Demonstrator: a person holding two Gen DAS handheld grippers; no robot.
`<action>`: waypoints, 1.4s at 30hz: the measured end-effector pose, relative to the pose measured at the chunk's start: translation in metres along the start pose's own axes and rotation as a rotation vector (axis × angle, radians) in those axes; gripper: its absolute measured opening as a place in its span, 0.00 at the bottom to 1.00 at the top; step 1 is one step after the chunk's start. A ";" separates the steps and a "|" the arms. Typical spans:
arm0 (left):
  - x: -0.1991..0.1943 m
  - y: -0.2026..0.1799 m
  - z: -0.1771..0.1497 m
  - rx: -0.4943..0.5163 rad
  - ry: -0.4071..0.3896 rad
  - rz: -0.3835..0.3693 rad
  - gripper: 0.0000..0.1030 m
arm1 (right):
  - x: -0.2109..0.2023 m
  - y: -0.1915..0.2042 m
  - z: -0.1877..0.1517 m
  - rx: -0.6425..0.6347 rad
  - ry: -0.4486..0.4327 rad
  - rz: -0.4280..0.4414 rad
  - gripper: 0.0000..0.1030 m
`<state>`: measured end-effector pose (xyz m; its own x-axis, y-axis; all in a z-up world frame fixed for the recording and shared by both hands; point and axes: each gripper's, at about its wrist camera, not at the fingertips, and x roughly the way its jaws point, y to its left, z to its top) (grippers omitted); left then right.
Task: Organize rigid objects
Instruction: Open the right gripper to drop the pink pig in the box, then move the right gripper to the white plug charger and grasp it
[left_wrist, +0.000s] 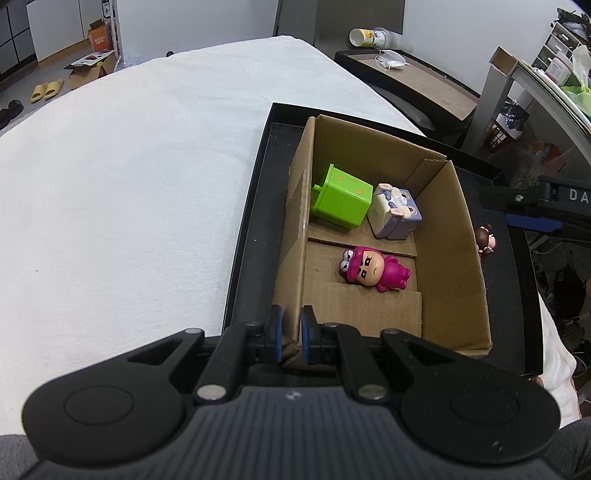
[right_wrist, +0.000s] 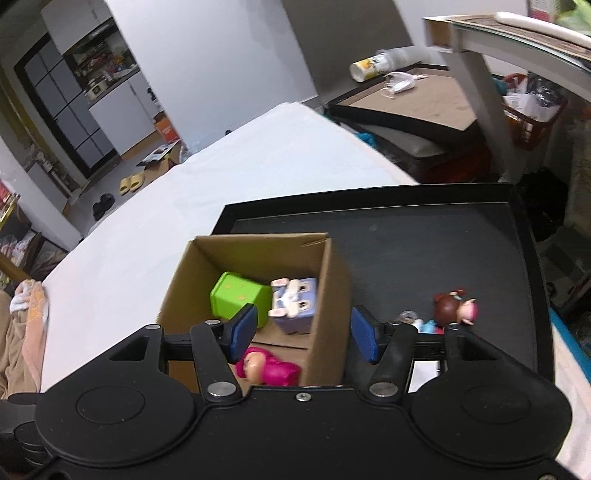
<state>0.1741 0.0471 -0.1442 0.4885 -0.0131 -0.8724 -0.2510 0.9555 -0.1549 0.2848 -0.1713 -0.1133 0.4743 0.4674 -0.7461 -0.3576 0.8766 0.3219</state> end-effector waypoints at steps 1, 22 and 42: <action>0.000 0.000 0.000 0.002 -0.001 0.001 0.09 | -0.001 -0.004 0.001 0.007 -0.003 -0.005 0.55; -0.003 0.000 -0.002 0.004 -0.009 0.006 0.09 | -0.010 -0.064 -0.002 0.101 0.009 -0.115 0.59; -0.001 0.005 -0.002 -0.001 -0.009 -0.017 0.09 | 0.042 -0.070 -0.030 0.079 0.189 -0.220 0.72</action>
<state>0.1711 0.0514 -0.1452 0.4999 -0.0267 -0.8657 -0.2437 0.9548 -0.1701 0.3060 -0.2161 -0.1847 0.3728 0.2421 -0.8958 -0.1955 0.9642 0.1792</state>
